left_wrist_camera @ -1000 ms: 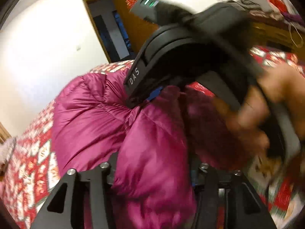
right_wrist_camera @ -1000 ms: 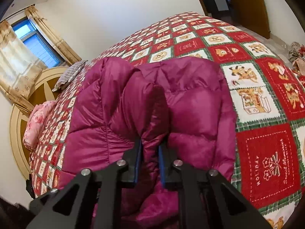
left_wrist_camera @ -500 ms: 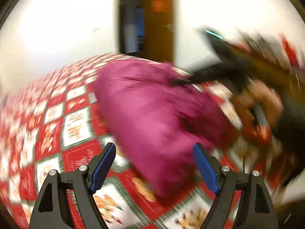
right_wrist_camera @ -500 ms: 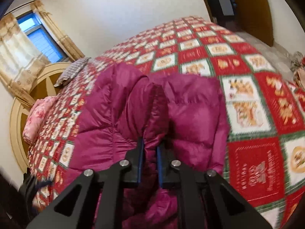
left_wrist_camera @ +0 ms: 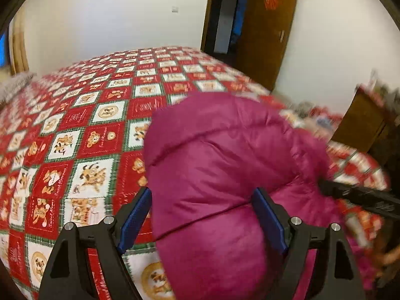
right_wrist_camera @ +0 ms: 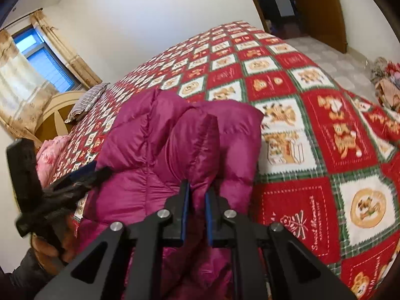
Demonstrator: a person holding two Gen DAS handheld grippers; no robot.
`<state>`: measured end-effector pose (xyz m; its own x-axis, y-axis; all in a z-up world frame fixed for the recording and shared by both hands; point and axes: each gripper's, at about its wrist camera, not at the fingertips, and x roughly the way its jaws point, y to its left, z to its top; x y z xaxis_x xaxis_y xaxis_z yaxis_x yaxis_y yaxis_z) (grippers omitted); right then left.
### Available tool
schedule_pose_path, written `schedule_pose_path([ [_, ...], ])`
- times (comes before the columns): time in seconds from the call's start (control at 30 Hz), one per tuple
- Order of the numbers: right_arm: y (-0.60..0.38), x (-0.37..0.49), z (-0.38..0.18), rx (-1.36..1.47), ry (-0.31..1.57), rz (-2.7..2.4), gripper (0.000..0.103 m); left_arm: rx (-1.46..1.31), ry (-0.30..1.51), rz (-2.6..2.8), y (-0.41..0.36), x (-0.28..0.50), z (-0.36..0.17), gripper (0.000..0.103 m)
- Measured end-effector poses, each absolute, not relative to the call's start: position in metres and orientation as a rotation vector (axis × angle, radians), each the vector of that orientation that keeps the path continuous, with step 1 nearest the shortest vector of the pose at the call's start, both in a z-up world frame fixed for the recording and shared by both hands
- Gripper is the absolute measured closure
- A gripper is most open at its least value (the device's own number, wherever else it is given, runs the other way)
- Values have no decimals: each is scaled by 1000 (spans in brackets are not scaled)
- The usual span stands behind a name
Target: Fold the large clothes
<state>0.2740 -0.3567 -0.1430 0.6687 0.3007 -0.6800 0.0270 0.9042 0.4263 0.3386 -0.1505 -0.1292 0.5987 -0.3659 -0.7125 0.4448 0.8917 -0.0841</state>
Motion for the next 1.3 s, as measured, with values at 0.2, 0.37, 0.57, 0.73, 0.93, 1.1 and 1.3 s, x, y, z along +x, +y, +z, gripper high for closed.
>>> schedule_pose_path([
  [0.2, -363, 280, -169, 453, 871, 149, 90, 186, 778, -385, -163, 338, -156, 17],
  [0.37, -361, 283, -180, 407, 882, 138, 92, 249, 735, -324, -175, 338, -175, 12],
  [0.57, -365, 272, -133, 341, 866, 39, 85, 267, 738, -314, -177, 338, -176, 12],
  [0.73, -344, 284, -74, 386, 804, 18, 85, 327, 698, -261, -186, 330, -175, 12],
  [0.93, -326, 340, -106, 414, 852, -97, 85, 265, 723, -296, -174, 335, -174, 12],
  [1.1, -322, 332, -151, 223, 859, -227, 92, 176, 764, -391, -154, 341, -163, 12],
  [1.3, -325, 329, -164, 146, 809, -240, 92, 125, 730, -332, -150, 371, -129, 12],
])
